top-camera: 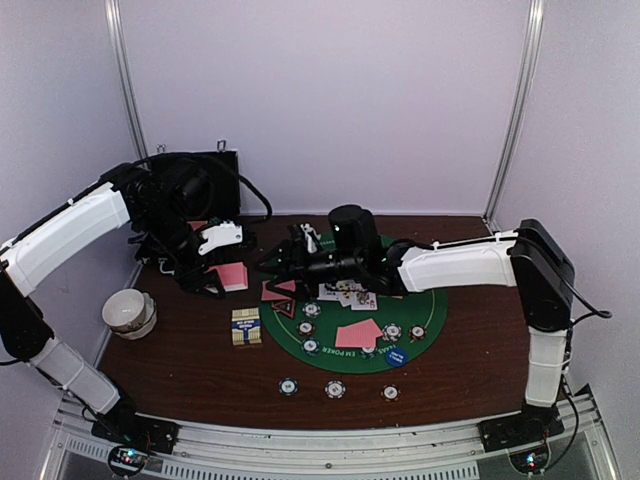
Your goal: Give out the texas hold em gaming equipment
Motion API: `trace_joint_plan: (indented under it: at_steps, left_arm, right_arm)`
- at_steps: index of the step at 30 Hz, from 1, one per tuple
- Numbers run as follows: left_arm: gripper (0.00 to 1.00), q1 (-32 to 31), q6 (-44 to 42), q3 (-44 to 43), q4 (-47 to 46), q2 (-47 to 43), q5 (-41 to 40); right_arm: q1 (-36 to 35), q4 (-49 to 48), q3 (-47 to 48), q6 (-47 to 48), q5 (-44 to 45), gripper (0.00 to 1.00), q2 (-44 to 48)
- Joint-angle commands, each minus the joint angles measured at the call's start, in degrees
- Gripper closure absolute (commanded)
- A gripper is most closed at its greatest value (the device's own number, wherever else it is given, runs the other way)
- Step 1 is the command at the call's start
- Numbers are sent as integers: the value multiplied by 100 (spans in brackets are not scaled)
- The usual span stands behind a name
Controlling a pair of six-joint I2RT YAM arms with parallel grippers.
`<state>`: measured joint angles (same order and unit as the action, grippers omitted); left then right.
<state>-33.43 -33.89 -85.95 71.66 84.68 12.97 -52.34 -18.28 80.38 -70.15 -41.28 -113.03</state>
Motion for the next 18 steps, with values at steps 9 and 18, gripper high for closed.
trace_joint_plan:
  at_steps: [9, 18]
  left_arm:
    - [100, -5, 57, -202, -77, -43, 208]
    - [100, -6, 41, -203, -81, -79, 244]
  right_arm:
    - [-249, -558, 812, -422, -254, 31, -570]
    - [-334, -454, 1438, -535, -403, 33, -1052]
